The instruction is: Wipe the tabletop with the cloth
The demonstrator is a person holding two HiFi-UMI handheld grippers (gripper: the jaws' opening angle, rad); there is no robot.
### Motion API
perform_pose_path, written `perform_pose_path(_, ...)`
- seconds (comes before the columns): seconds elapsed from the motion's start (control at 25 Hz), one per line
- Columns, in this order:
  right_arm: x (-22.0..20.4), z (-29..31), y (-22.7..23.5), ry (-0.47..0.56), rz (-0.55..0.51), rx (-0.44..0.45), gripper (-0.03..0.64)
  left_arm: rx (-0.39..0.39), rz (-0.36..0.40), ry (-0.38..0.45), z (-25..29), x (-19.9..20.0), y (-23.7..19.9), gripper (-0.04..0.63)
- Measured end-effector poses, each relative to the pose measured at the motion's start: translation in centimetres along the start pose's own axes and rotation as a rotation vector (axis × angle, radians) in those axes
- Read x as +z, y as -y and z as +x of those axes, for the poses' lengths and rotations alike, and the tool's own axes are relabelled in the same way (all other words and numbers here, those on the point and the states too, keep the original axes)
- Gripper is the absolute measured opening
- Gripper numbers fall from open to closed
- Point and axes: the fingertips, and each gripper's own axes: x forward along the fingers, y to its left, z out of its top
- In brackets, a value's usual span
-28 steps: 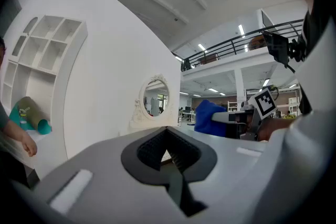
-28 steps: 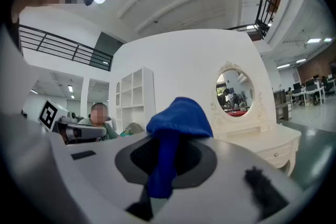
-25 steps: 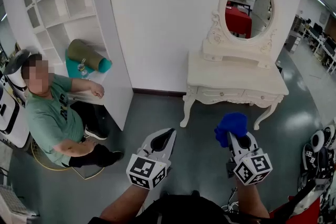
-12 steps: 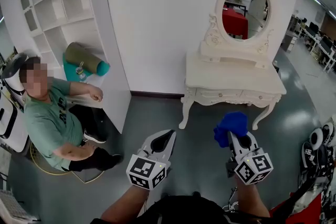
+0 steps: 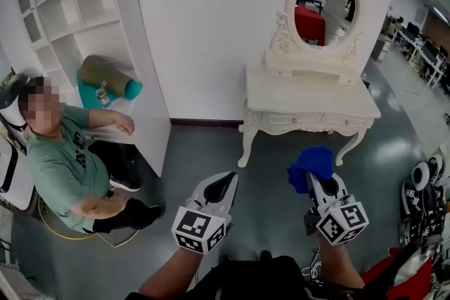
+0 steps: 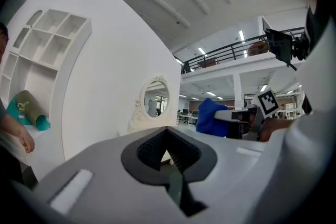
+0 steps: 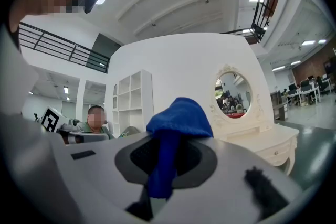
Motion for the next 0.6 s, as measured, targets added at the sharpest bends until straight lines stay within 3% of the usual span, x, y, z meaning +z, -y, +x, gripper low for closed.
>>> perform_pose_path(0.12,-0.4,0.0,-0.1,-0.006,0.013,-0.029,0.054,-0.01,0.011,-0.004,-0.4,-0.2,-0.4,0.005)
perform_pose_path(0.28,-1.3,0.0,1.1,-0.023,0.041,-0.08,0.054,0.011,0.081,-0.006,-0.1,-0.2,-1.1,0.006)
perform_pose_path(0.6,-1.2,3.9,4.9,-0.002,0.056,-0.012,0.054,0.028,0.021,-0.012,4.7,-0.3,-2.7,0.006)
